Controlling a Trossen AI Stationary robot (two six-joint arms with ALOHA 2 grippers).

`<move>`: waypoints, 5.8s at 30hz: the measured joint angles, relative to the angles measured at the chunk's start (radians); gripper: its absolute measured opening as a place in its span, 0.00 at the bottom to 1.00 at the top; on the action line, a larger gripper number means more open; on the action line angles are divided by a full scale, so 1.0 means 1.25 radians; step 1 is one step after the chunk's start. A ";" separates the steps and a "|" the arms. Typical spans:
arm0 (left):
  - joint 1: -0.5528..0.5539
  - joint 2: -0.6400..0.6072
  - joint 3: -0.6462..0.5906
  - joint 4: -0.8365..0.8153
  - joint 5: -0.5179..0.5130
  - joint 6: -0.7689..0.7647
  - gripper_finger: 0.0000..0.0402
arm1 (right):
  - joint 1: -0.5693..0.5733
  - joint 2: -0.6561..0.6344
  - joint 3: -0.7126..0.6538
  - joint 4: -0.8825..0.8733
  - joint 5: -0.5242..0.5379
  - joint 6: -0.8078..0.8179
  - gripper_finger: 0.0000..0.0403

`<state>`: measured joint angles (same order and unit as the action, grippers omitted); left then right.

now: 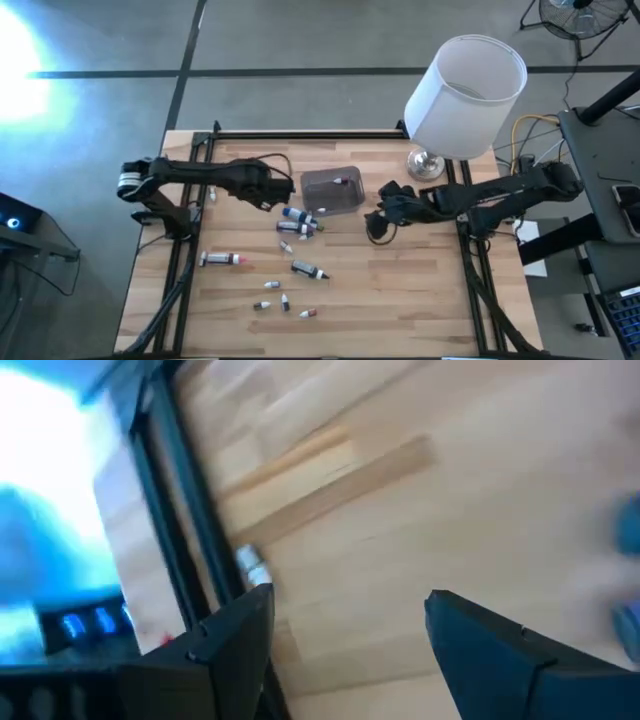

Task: Pick & Place food coloring
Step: Put the small black food coloring bottle into the bin, then put the small orange food coloring bottle into the bin

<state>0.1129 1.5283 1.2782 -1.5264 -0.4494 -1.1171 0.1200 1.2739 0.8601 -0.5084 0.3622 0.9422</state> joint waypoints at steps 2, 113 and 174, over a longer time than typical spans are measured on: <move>0.033 -0.029 -0.054 0.012 0.005 -0.053 0.59 | -0.016 0.017 0.003 0.001 -0.005 0.005 0.72; 0.005 0.228 0.133 0.753 0.142 0.661 0.35 | 0.048 -0.037 0.010 0.058 -0.166 -0.307 0.80; -0.566 -0.462 -0.399 0.743 -0.079 0.381 0.38 | 0.299 0.981 0.973 -0.142 -0.151 -0.476 0.31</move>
<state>-0.5941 0.9508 0.7795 -0.5975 -0.5476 -0.6406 0.4934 2.5000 2.0764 -0.6861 0.1733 0.3469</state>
